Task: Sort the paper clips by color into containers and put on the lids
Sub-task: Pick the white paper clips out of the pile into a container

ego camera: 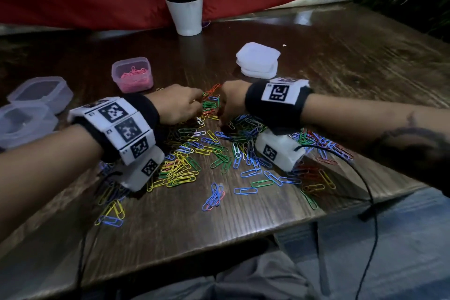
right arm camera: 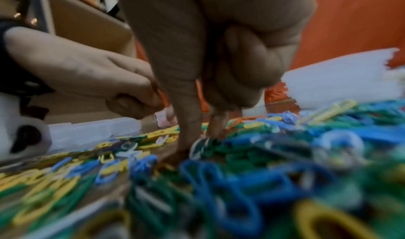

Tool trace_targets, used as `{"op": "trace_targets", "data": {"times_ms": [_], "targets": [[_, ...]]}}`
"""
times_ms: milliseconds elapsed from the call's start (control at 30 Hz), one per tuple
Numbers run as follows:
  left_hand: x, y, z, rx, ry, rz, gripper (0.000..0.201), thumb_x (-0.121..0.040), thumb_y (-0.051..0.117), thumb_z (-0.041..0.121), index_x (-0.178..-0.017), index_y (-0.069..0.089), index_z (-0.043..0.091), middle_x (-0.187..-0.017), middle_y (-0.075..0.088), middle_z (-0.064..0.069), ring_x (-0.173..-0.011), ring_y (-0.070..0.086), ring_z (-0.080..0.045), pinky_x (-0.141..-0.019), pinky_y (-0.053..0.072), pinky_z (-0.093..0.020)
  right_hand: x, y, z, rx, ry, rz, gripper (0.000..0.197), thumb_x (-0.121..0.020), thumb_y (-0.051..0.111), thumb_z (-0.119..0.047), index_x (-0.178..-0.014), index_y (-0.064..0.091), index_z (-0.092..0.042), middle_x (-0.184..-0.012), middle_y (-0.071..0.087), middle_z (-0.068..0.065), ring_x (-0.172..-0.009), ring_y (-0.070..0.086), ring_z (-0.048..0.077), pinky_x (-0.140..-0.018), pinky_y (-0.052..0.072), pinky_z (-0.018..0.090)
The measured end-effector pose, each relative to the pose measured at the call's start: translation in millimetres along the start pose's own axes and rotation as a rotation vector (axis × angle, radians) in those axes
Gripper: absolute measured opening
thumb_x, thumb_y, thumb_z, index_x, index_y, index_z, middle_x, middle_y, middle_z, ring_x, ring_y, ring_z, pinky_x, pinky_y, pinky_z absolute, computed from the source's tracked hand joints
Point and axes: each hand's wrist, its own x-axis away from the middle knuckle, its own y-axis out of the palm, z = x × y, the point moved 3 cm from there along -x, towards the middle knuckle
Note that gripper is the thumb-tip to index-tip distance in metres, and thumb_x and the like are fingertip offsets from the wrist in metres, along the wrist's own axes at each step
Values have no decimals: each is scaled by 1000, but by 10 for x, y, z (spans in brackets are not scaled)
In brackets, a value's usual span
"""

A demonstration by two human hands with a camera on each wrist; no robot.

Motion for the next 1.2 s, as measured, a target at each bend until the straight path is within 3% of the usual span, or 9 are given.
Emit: {"op": "trace_targets", "data": {"times_ms": [100, 267, 400, 500, 600, 700, 900, 1000, 1200], "targets": [[-21, 27, -4, -223, 85, -55, 18, -90, 57, 27, -104, 57, 17, -85, 51, 1, -82, 48, -19, -72, 37, -26, -14, 24, 7, -127, 23, -55, 35, -79, 72, -23, -106, 64, -3, -80, 55, 4, -63, 48, 13, -45, 33, 18], [-11, -16, -25, -107, 108, -6, 11, -80, 71, 23, -76, 60, 21, -66, 51, 10, -71, 49, -13, -60, 33, -24, 9, -10, 190, -622, 2, -148, 6, -86, 63, -13, -81, 65, -10, -49, 47, -3, -37, 33, 6, -34, 24, 13], [56, -105, -150, 260, 33, 46, 12, -76, 74, 18, -69, 64, 15, -41, 48, 13, -43, 42, -2, -44, 25, -12, 35, -21, 263, -834, 6, -206, 16, -87, 58, -8, -74, 62, -15, -44, 41, -7, -29, 23, 2, -31, 17, 10], [127, -93, -190, 669, -99, 105, 22, -89, 56, 14, -67, 52, 16, -50, 44, 8, -41, 33, -5, -42, 24, -18, 72, -8, 231, -1000, 3, -271, 15, -91, 52, -10, -77, 57, -14, -48, 43, -4, -28, 19, 0, -27, 14, 10], [231, 8, -133, 1220, -254, 10, 25, -89, 34, 13, -64, 36, 17, -48, 36, 4, -31, 20, -3, -34, 11, -11, 137, -20, 174, -1161, 6, -326, 16, -93, 49, -14, -78, 54, -15, -58, 42, 1, -29, 18, 0, -25, 15, 9], [328, 85, -16, 1488, -300, -50, 29, -89, 31, 19, -60, 31, 18, -41, 32, 7, -28, 17, -2, -31, 8, -13, 255, -46, 109, -1269, -13, -326, 18, -94, 47, -15, -78, 53, -15, -49, 46, -4, -27, 21, 1, -27, 15, 7], [403, 173, 169, 1582, -310, 31, 25, -94, 38, 15, -69, 40, 13, -44, 46, 6, -26, 21, 1, -26, 11, -10, 408, -94, -32, -1455, -24, -243, 29, -94, 48, -14, -66, 43, -15, -38, 30, -9, -27, 20, 2, -25, 21, 10], [419, 165, 182, 1704, -276, 30, 23, -96, 38, 15, -74, 44, 15, -44, 36, 9, -28, 20, 2, -27, 10, -10, 426, -76, -94, -1513, -11, -249, 34, -95, 47, -14, -62, 41, -16, -36, 28, -10, -26, 18, 2, -25, 15, 9], [438, 215, 197, 1636, -211, 101, 36, -94, 37, 48, -73, 43, 19, -45, 26, 11, -30, 20, 1, -29, 15, -9, 373, 6, -189, -1538, 80, -187, 28, -96, 45, -15, -69, 50, -11, -40, 54, -7, -23, 24, 3, -26, 15, 8]]}}
